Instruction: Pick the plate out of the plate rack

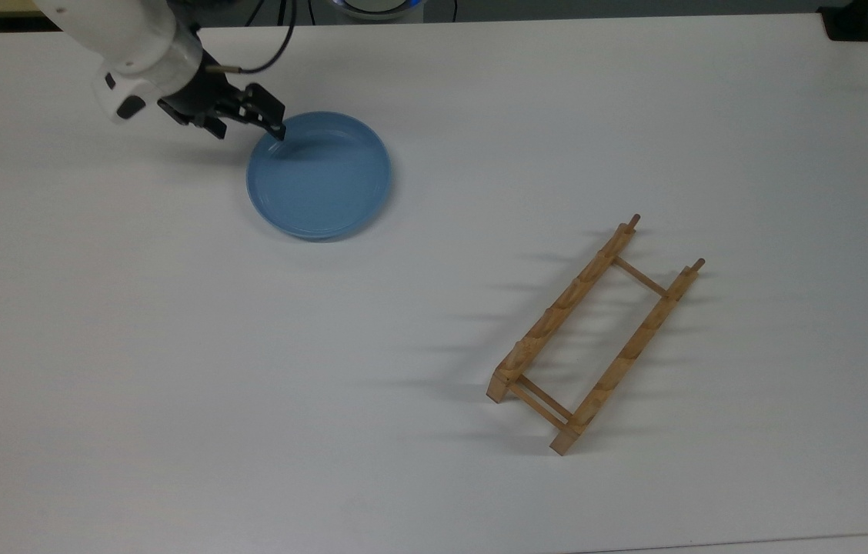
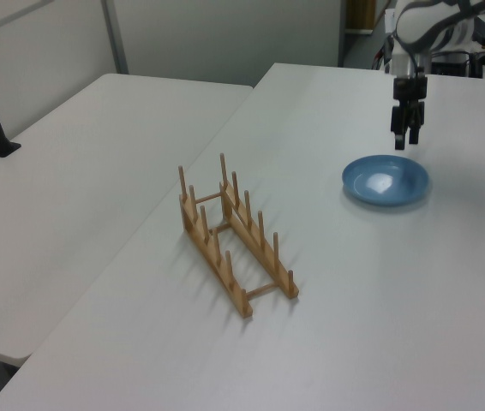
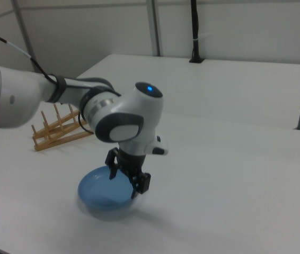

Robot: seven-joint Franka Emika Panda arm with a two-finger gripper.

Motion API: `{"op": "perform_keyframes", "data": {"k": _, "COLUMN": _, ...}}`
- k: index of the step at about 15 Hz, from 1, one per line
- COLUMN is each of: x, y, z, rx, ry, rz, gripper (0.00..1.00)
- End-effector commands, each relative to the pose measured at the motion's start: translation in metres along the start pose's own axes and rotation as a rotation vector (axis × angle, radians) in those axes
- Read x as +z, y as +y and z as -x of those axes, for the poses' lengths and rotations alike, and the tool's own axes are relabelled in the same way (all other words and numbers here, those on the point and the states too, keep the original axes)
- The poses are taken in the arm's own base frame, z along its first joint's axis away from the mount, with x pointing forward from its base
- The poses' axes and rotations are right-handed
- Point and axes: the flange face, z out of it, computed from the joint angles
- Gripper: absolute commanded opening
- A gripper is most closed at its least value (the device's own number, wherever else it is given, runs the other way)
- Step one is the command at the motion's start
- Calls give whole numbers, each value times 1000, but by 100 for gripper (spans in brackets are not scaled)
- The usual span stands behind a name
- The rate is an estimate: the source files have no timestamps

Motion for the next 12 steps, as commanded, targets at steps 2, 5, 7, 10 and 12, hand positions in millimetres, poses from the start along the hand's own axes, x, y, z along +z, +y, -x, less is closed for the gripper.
{"op": "perform_keyframes", "data": {"k": 2, "x": -113, "y": -36, "z": 25, "rx": -1, "ry": 41, "rz": -8, "gripper": 100}}
{"op": "perform_keyframes", "data": {"k": 5, "x": -185, "y": -66, "z": 34, "rx": 86, "ry": 97, "rz": 1, "gripper": 100}}
{"op": "perform_keyframes", "data": {"k": 7, "x": -223, "y": -82, "z": 40, "rx": 186, "ry": 140, "rz": 6, "gripper": 100}}
{"op": "perform_keyframes", "data": {"k": 10, "x": -238, "y": -111, "z": 42, "rx": 293, "ry": 163, "rz": 16, "gripper": 100}}
{"op": "perform_keyframes", "data": {"k": 12, "x": -237, "y": -135, "z": 42, "rx": 293, "ry": 171, "rz": 73, "gripper": 100}}
